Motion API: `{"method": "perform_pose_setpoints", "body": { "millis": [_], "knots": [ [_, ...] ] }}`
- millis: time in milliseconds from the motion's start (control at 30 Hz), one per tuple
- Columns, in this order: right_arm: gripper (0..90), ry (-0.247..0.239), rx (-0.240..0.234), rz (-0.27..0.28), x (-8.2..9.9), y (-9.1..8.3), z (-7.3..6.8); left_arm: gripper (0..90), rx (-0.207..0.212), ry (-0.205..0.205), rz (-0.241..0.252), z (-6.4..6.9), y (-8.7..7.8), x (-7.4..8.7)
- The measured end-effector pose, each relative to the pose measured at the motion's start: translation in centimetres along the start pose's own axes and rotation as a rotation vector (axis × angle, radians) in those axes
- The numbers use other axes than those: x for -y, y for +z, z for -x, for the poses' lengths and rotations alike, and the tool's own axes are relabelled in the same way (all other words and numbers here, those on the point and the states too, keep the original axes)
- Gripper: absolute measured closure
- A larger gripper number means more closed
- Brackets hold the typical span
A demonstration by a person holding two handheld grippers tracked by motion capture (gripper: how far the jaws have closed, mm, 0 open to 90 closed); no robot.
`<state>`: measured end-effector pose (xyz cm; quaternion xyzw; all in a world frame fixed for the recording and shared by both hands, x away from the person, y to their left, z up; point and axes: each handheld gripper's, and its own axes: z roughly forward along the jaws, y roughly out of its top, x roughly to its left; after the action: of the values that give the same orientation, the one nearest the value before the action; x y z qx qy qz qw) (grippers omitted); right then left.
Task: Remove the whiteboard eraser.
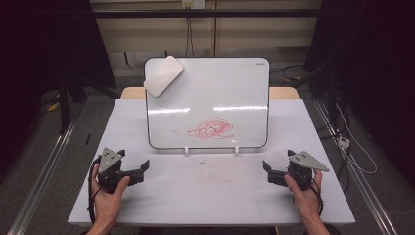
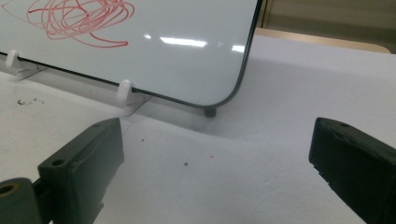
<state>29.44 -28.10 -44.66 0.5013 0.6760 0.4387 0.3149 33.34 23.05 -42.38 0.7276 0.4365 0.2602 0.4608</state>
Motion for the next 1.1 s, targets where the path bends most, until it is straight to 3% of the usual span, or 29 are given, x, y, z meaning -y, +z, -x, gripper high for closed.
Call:
{"method": "perform_pose_setpoints", "body": {
  "millis": [267, 333, 500, 667, 867, 967, 1100],
  "knots": [
    [3.5, 0.008, -0.008, -0.008, 0.1, 0.0, 0.1, 7.3, 0.014, -0.007, -0.008, 0.0, 0.3, -0.2],
    [3.6, 0.029, -0.027, -0.033, 0.2, 0.1, 0.2, 7.8, 0.022, -0.01, -0.013, -0.2, 0.4, -0.2],
    [3.7, 0.025, -0.02, -0.016, 0.1, 0.0, 0.3, 7.7, 0.035, -0.013, 0.015, -0.4, 0.5, -0.8],
    [3.7, 0.024, -0.022, -0.018, 0.1, 0.0, 0.3, 7.7, 0.022, -0.007, 0.023, -0.7, 0.6, -1.7],
    [3.5, 0.026, -0.028, -0.018, 0.2, -0.1, 0.4, 7.6, 0.029, 0.002, 0.03, -0.9, 1.1, -3.6],
    [3.5, 0.025, -0.032, -0.021, 0.2, 0.0, 0.4, 7.5, 0.03, 0.045, 0.035, -0.9, 1.6, -4.9],
    [3.9, 0.025, -0.048, -0.029, 0.2, 0.2, 0.3, 7.5, 0.05, 0.058, 0.003, -1.2, 2.6, -7.0]
  ]
}}
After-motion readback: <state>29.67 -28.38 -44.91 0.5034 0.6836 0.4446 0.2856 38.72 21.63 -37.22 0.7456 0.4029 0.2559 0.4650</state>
